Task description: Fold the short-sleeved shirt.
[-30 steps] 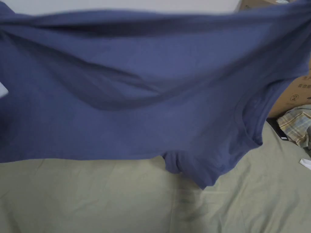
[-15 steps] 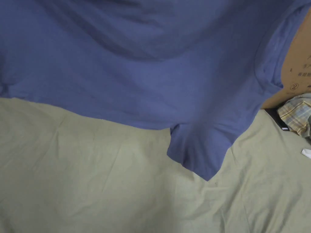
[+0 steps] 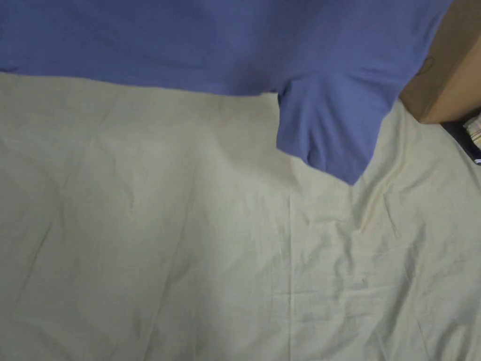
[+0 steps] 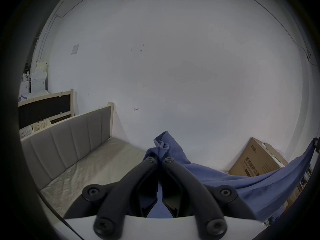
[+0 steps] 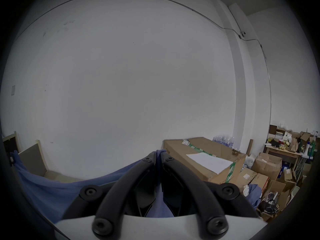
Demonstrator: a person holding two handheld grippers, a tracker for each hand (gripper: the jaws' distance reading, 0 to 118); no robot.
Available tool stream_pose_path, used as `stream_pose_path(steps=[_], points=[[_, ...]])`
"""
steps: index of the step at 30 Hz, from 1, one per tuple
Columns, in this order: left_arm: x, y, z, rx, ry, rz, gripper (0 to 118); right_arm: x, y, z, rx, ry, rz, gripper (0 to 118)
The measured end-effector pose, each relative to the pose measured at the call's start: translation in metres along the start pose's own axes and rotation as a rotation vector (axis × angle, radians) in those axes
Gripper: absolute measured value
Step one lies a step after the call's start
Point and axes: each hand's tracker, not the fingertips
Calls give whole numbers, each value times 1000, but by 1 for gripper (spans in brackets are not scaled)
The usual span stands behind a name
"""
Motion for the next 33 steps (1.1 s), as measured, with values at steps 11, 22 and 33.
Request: stream_pose_path(steps=[11, 22, 33], points=[[31, -26, -84, 85, -29, 50, 0, -31, -15, -72, 111, -52, -20, 2], [2, -178, -151, -189, -3, 67, 0, -37, -171, -93, -103, 5, -43, 2], [-68, -342, -74, -461, 3, 91, 0, 10, -347, -2, -475, 125, -76, 2]])
